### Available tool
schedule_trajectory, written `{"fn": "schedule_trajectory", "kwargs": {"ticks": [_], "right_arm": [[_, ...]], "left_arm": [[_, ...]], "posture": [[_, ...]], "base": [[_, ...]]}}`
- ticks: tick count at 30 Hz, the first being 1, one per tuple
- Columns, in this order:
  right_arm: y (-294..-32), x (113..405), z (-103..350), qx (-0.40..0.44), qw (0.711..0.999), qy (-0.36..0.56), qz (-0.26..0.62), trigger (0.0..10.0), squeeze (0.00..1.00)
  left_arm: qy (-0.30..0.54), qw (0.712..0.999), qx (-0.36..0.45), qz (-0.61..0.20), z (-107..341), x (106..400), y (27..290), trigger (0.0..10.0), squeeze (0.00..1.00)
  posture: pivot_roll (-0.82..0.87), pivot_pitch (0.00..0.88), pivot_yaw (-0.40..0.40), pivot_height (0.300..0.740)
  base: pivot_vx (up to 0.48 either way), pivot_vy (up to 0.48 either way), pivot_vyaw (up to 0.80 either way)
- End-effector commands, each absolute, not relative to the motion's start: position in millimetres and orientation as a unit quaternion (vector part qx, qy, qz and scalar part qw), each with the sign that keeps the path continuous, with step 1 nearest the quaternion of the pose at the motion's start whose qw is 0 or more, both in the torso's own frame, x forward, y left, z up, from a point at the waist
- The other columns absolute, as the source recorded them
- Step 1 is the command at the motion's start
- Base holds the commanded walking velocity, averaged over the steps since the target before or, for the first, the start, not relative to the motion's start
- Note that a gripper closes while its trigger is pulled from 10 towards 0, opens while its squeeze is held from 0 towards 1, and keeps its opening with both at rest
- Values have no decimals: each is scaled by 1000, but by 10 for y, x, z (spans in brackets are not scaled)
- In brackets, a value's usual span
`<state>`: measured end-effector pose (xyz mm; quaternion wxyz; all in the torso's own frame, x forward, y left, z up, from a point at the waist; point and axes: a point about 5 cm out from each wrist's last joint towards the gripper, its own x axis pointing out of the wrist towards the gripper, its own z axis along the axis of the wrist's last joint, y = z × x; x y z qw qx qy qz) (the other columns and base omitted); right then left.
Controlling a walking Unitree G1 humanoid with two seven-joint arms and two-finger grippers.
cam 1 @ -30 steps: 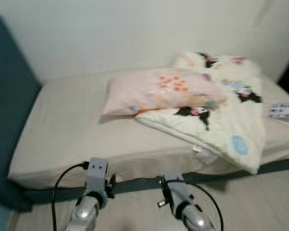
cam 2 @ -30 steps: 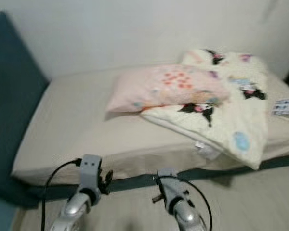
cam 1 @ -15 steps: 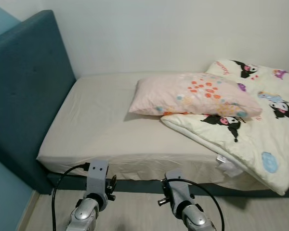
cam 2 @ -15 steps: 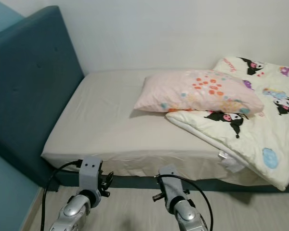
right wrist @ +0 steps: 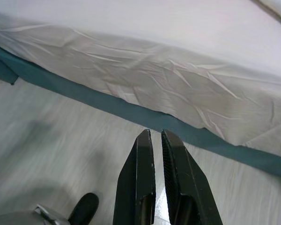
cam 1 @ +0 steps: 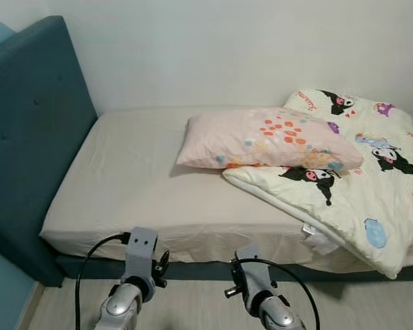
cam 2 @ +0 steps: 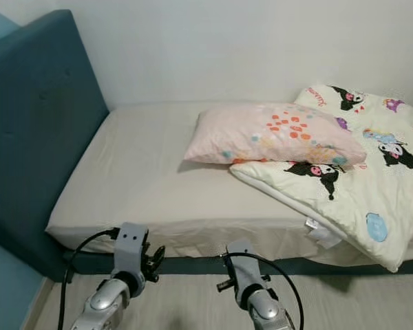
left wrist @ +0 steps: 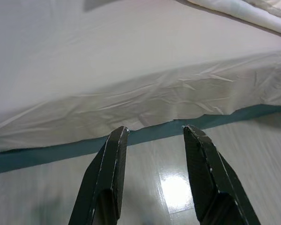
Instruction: Clean up the room
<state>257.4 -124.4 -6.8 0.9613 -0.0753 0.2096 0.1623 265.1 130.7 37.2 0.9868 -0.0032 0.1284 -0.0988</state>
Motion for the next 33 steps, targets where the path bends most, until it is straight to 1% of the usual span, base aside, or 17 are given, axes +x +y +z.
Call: {"fn": "schedule_trajectory", "kwargs": {"ticks": [1,33], "right_arm": [[-1251,2546,-93,-70,961,216,160,10000,0],[-1237,2554,-89,-72,959,218,168,10000,0]], "left_arm": [[130,987,-1,-99,360,2624,1326,10000,0],[131,987,-3,-91,359,2610,1366,10000,0]], "posture": [[-59,131,2,740],[-57,132,-7,740]], "base": [[337,0,0],[335,0,0]]}}
